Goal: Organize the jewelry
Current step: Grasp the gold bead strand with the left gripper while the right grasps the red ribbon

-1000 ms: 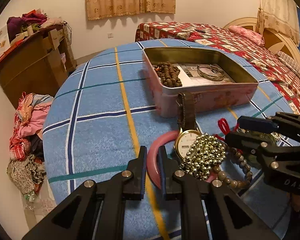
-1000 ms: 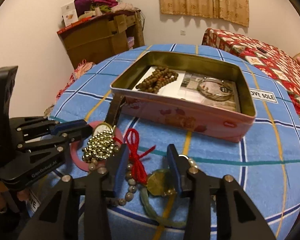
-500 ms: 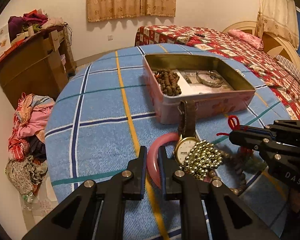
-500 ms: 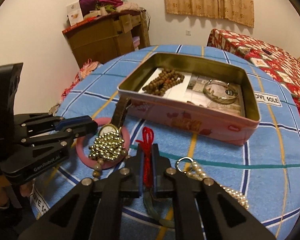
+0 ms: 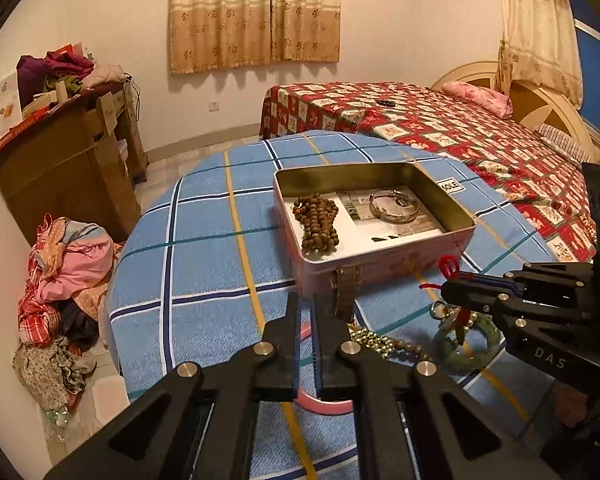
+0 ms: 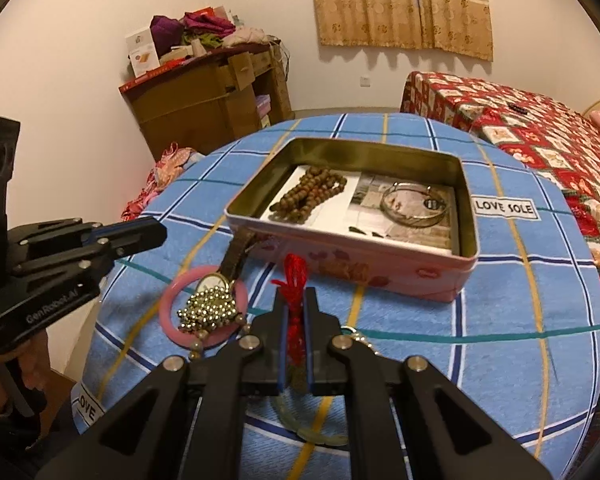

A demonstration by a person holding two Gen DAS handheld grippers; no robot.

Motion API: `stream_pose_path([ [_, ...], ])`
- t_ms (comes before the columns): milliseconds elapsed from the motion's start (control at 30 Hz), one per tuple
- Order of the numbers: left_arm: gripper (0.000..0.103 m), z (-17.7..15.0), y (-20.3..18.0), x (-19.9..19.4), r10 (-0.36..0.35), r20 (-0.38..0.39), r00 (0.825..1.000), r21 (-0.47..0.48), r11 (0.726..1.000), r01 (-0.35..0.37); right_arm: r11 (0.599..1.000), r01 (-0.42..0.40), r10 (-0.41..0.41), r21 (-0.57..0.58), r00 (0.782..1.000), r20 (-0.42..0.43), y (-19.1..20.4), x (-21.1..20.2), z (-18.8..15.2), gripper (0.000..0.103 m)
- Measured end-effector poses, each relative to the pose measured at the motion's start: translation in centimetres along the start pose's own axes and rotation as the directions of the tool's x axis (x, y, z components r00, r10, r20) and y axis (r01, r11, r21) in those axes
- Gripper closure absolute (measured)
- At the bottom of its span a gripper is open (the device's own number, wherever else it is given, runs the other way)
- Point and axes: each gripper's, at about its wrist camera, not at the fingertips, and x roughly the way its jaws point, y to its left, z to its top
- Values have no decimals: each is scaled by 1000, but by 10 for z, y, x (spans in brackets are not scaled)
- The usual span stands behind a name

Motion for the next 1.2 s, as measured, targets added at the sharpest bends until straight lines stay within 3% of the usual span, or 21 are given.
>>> stream_pose_path([
  [267, 98, -17, 11, 27, 60, -89, 994, -34, 997, -63, 1000, 4, -4, 13, 1000, 29, -5, -10, 2, 95],
  [500, 94, -22, -6, 27, 27, -96, 995, -35, 999, -30, 999, 13, -14, 33, 999, 34, -14, -14, -1, 95],
  [567, 78, -23, -13, 25, 34, -95, 995, -24, 999, -36, 999, 13, -14, 41, 999, 35, -16, -15, -2, 95],
  [600, 47, -23, -15, 24, 31, -91, 995, -20, 999, -33, 999, 15, -16, 44, 999, 36, -18, -16, -3, 95],
  [633, 25, -24, -18, 23, 32, -88, 996, -19, 999, -34, 999, 14, -16, 49, 999, 38, -20, -17, -4, 95],
  [667, 24, -25, -18, 22, 33, -76, 997, -27, 999, -35, 999, 13, -15, 53, 999, 39, -20, -18, -4, 95],
  [767, 24, -24, -26, 21, 1, -78, 997, -21, 1000, -2, 998, 12, -15, 59, 999, 43, -23, -19, -6, 95],
  [1000, 26, -27, -36, 31, 9, -97, 995, 10, 1000, -8, 997, -3, 0, 78, 999, 48, -29, -22, -8, 95],
  [1067, 44, -29, -40, 35, 13, -110, 994, 30, 1000, -10, 997, -6, 3, 74, 999, 48, -28, -22, -9, 95],
  [1100, 58, -29, -41, 37, 8, -117, 993, 33, 999, -4, 997, -8, 5, 74, 999, 48, -28, -22, -10, 95],
  [1200, 78, -32, -45, 37, -12, -125, 992, 57, 998, 19, 997, -10, 7, 71, 999, 49, -28, -22, -10, 95],
])
